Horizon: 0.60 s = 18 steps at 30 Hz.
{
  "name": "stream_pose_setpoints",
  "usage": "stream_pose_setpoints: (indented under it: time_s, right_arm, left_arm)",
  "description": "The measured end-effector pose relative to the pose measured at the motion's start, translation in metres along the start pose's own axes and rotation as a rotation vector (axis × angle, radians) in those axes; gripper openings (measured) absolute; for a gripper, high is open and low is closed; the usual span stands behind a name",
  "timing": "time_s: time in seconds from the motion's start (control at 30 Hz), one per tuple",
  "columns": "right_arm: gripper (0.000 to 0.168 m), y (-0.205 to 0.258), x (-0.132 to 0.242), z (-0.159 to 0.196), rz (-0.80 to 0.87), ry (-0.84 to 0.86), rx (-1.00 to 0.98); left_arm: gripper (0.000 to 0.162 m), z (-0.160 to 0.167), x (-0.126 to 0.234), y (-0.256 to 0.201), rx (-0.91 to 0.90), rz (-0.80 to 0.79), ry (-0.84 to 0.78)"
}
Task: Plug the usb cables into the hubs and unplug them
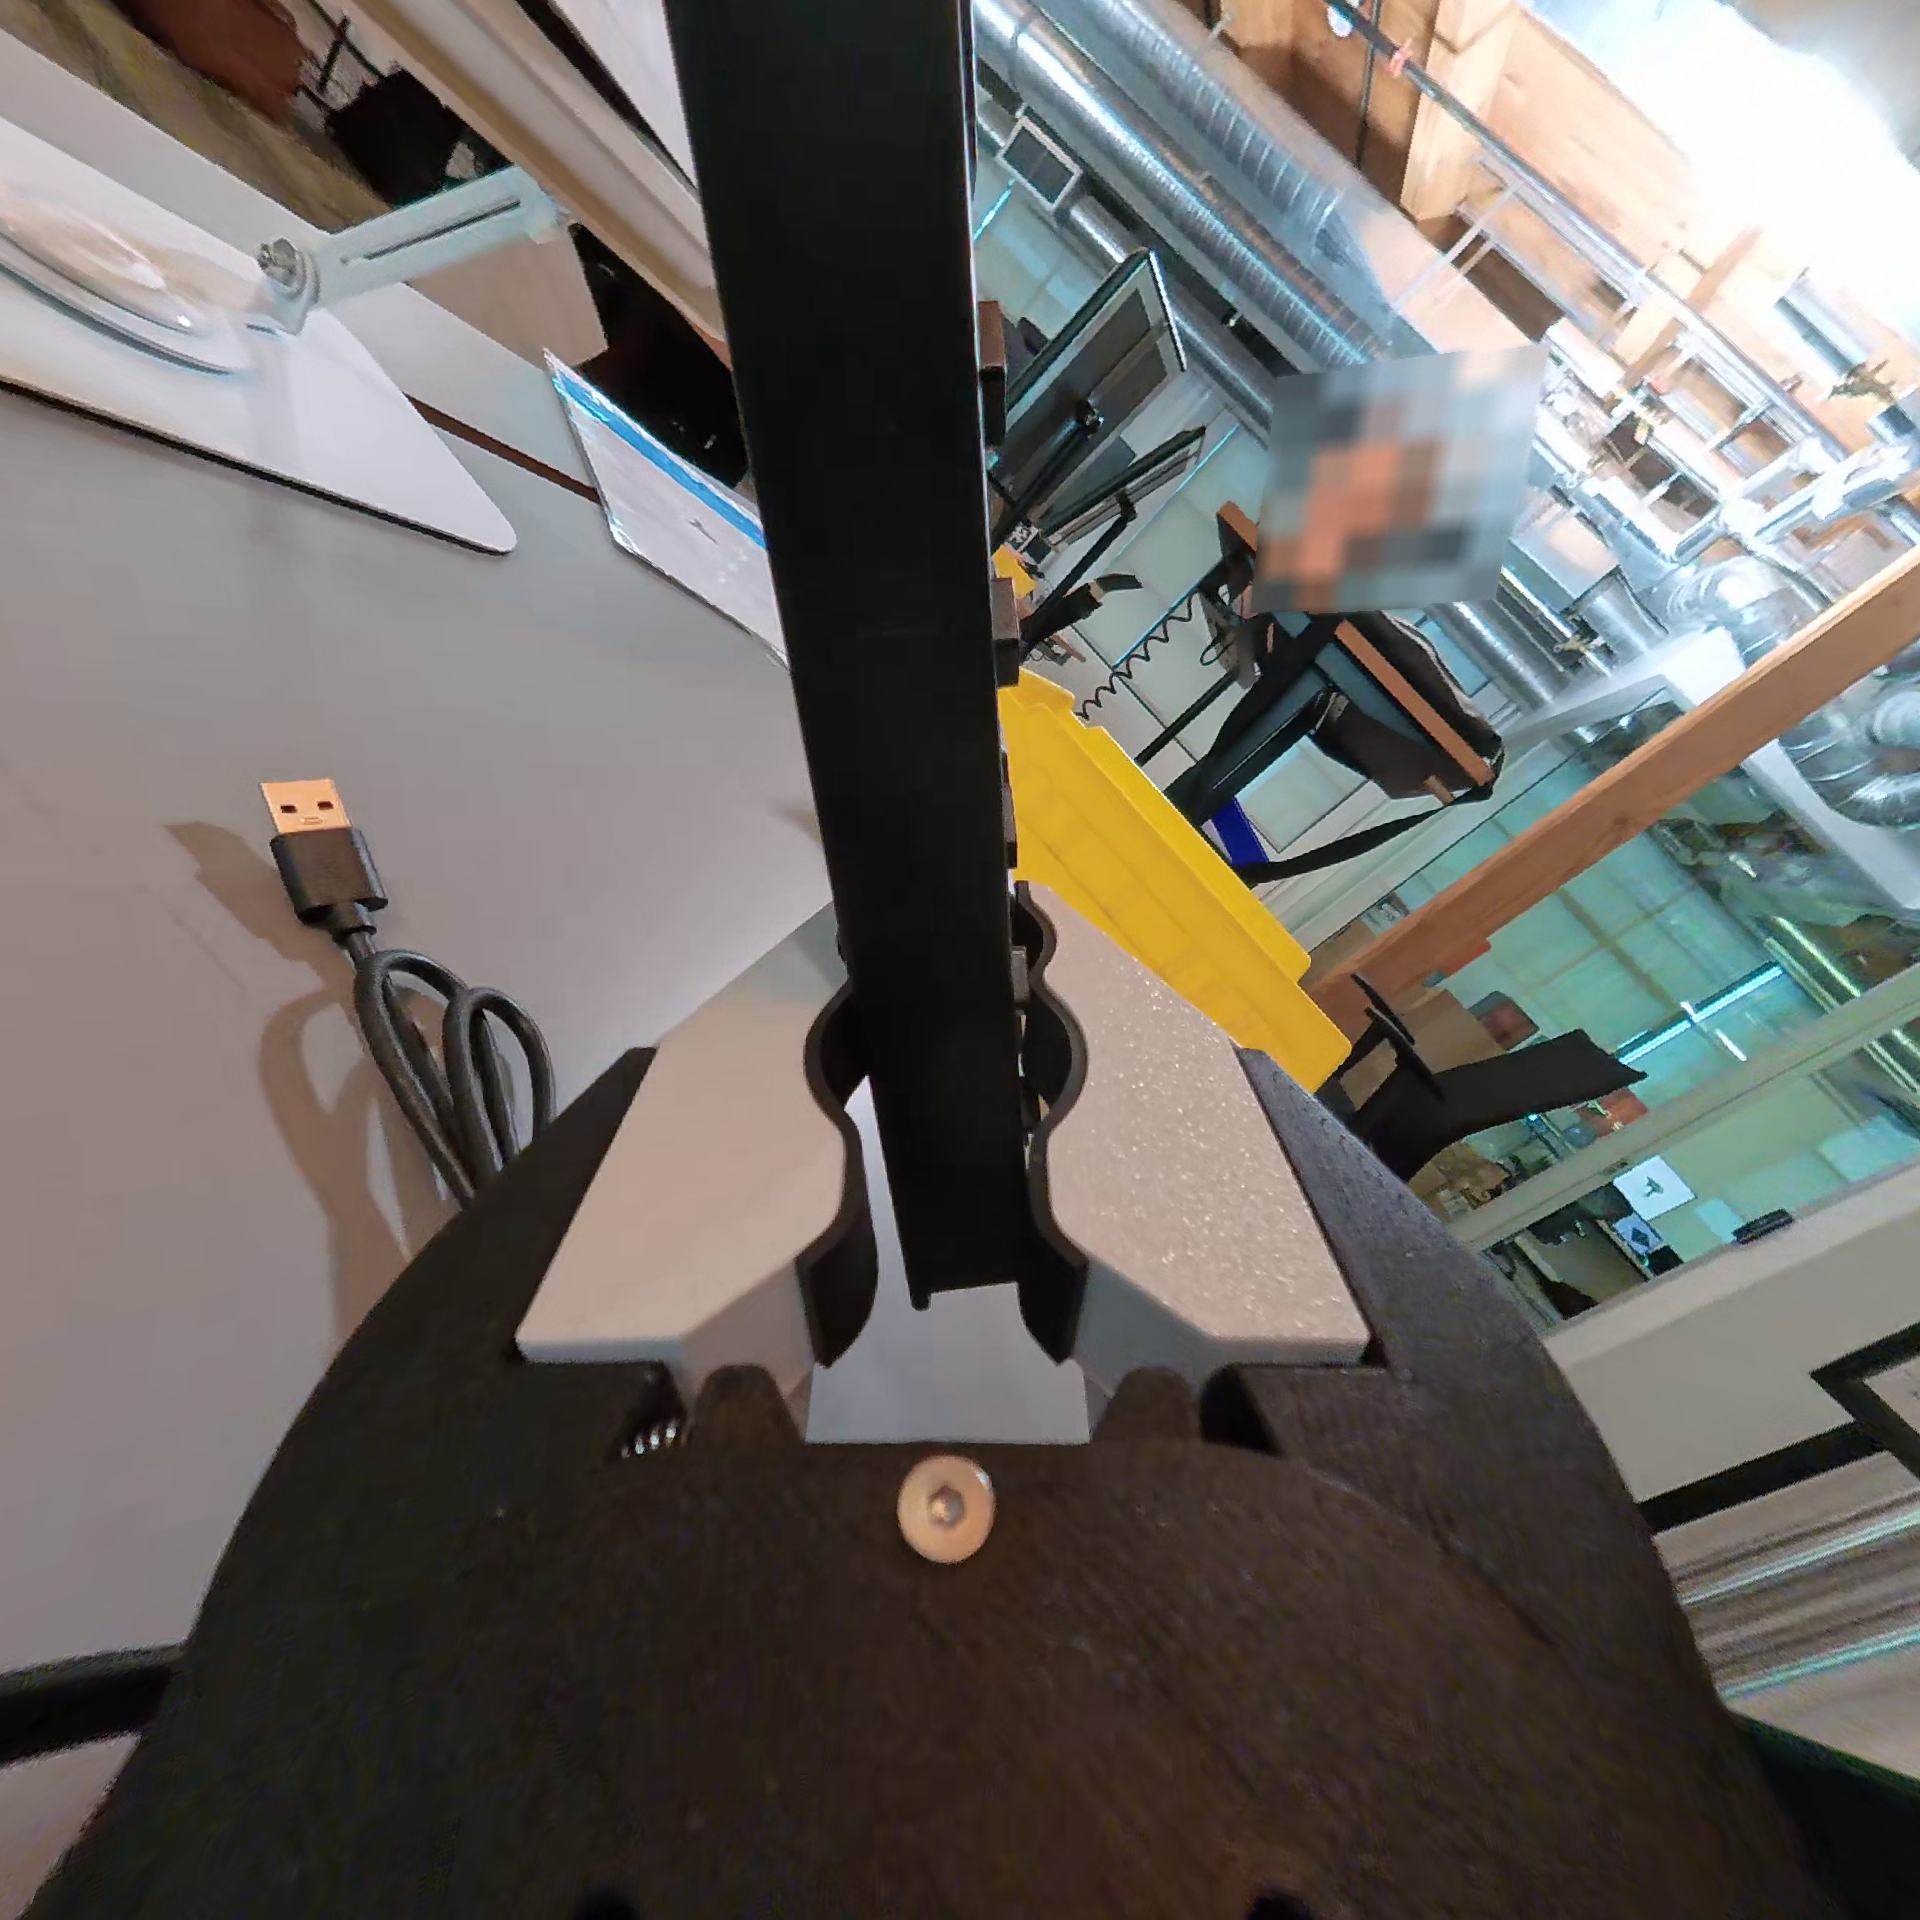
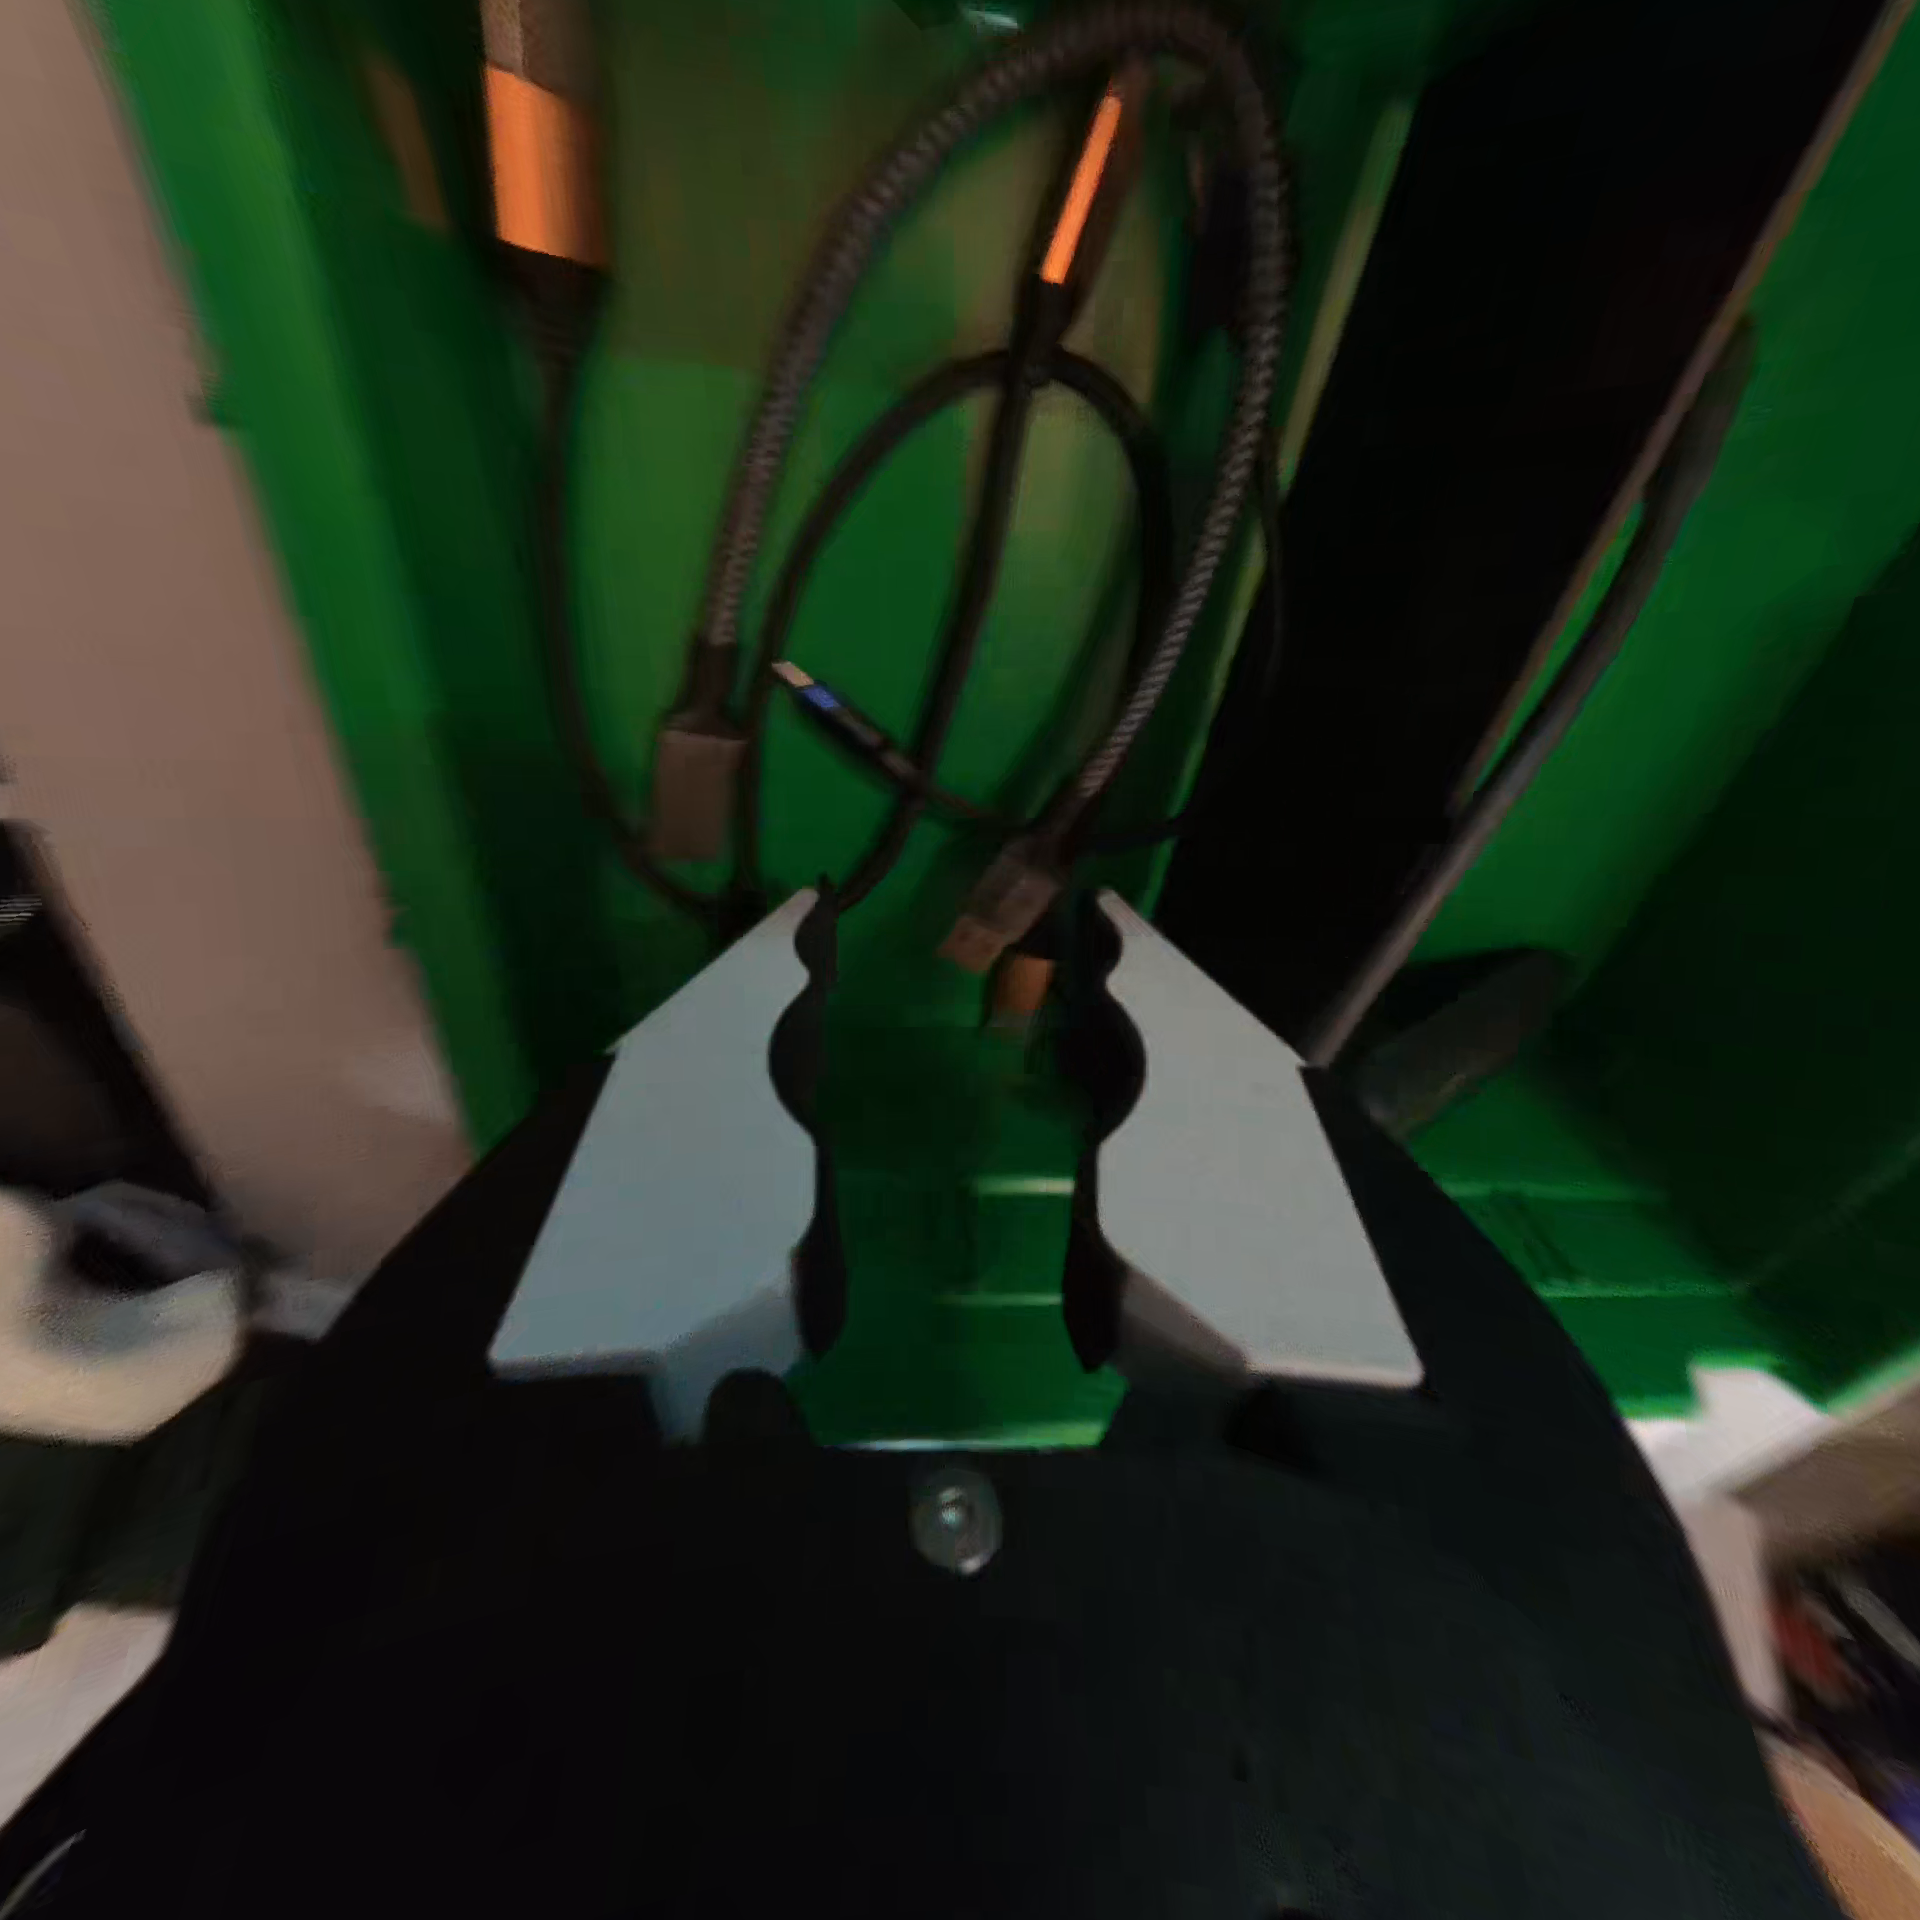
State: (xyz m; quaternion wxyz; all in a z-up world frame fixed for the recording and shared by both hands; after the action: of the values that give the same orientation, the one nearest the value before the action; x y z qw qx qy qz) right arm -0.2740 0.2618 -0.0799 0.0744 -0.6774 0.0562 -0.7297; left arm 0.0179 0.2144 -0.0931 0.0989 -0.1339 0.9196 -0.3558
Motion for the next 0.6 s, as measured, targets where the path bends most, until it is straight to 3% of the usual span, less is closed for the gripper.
stream_pose_setpoints:
  time_s: [0.07, 0.17, 0.3, 0.47, 0.6]
  right_arm:
    - [0.044, -0.003, -0.012, -0.005, 0.09, 0.047, 0.037]
    - [0.028, 0.005, -0.028, -0.002, 0.082, 0.144, 0.08]
    - [0.023, 0.005, -0.011, 0.002, 0.109, 0.054, 0.097]
    - [0.022, -0.009, 0.073, 0.017, -0.121, -0.402, -0.054]
    - [0.021, -0.035, 0.149, 0.064, -0.336, -0.819, -0.235]
  left_arm:
    - [0.021, -0.002, 0.0, 0.001, -0.013, -0.012, -0.001]
    - [0.021, -0.003, 0.001, 0.006, -0.021, -0.04, 0.001]
    - [0.021, -0.004, 0.0, 0.006, -0.006, -0.031, -0.007]
    - [0.021, -0.002, -0.001, 0.005, -0.048, -0.057, 0.02]
    - [0.021, 0.0, -0.003, 0.003, -0.052, -0.05, 0.03]
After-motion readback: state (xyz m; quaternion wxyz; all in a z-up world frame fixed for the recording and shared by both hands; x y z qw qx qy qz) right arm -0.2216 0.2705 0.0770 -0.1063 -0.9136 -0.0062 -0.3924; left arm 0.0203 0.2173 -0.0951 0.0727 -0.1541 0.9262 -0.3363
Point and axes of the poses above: each gripper's, where its closed fingertips meet, x back along the fingers, z out of its underside, y = z × x across the jaws, the point moved 8 cm from there along x, back along the fingers, and after that the axes turned 4 degrees about z, right-handed, at the moved point
